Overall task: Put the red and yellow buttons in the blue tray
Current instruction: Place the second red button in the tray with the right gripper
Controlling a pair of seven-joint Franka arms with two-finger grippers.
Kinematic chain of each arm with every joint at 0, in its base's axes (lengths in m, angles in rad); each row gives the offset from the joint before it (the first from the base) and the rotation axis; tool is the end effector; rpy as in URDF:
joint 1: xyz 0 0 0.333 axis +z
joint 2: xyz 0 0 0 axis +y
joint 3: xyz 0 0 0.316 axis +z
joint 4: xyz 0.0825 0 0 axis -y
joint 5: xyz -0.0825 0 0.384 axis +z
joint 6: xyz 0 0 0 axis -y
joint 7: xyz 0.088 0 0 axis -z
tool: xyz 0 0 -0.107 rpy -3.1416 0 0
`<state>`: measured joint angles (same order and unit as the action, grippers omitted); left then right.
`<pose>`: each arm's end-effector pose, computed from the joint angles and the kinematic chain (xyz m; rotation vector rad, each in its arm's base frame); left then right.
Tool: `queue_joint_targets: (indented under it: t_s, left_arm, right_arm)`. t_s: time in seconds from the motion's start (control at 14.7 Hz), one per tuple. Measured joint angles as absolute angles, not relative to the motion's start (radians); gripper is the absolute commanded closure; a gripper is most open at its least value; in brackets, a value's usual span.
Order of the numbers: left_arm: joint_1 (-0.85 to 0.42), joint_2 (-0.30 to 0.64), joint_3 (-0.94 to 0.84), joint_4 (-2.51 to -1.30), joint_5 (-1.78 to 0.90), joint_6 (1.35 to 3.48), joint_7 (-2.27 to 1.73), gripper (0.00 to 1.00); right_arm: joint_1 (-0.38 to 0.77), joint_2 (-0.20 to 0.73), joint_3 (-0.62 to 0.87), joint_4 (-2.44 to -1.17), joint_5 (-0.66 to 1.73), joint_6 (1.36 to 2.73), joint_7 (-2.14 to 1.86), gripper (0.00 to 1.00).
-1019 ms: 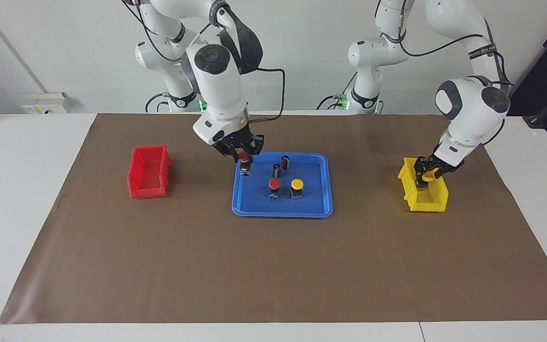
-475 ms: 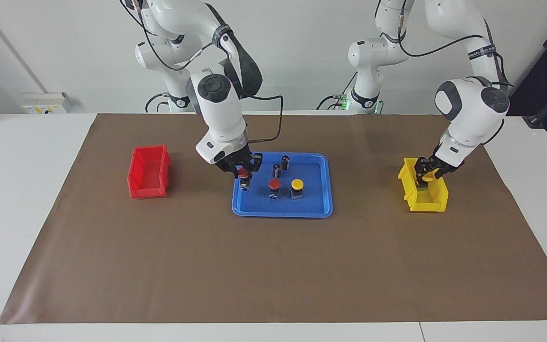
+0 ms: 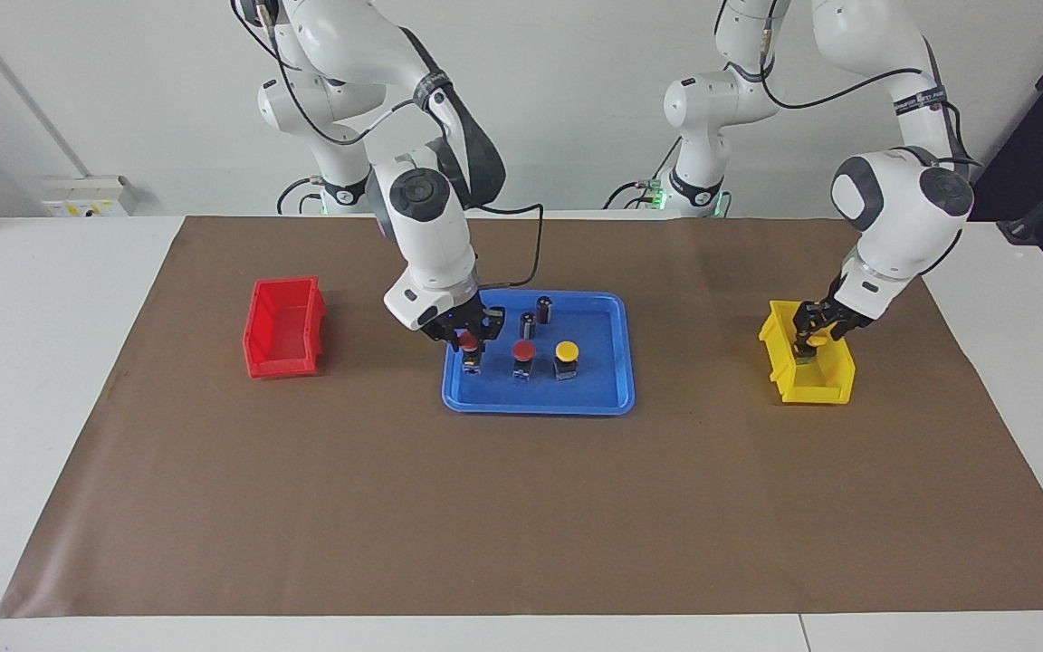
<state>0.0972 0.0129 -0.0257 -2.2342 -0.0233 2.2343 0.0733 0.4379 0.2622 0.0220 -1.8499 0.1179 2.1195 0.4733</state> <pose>0.5230 0.0368 0.3638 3.1220 0.0198 -0.0178 0.5555 0.2803 0.3837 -3.0404 0.1146 0.0630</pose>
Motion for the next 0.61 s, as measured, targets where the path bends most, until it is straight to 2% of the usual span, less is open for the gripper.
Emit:
queue_joint_targets:
  t_s: [0.14, 0.2, 0.34, 0.41, 0.48, 0.61]
  left_arm:
    - [0.097, 0.022, -0.026, -2.234, -0.023, 2.240, 0.073, 0.55]
    - [0.097, 0.024, -0.026, -2.234, -0.023, 2.240, 0.072, 0.59]
    - [0.097, 0.024, -0.026, -2.230, -0.023, 2.231, 0.072, 0.74]
    - [0.097, 0.024, -0.026, -2.221, -0.023, 2.217, 0.072, 0.81]
    - [0.097, 0.024, -0.026, -2.208, -0.023, 2.199, 0.072, 0.84]
    - [0.097, 0.024, -0.026, -2.174, -0.023, 2.151, 0.072, 0.86]
  right_arm:
    - [0.439, 0.274, 0.022, -1.860, 0.118, 2.142, 0.471, 0.70]
    - [0.439, 0.281, 0.022, -1.864, 0.118, 2.148, 0.471, 0.60]
    - [0.439, 0.293, 0.023, -1.867, 0.118, 2.160, 0.470, 0.22]
    - [0.439, 0.295, 0.023, -1.867, 0.118, 2.161, 0.470, 0.16]
    - [0.439, 0.295, 0.023, -1.866, 0.118, 2.161, 0.470, 0.01]
    - [0.439, 0.294, 0.021, -1.858, 0.116, 2.161, 0.470, 0.00]
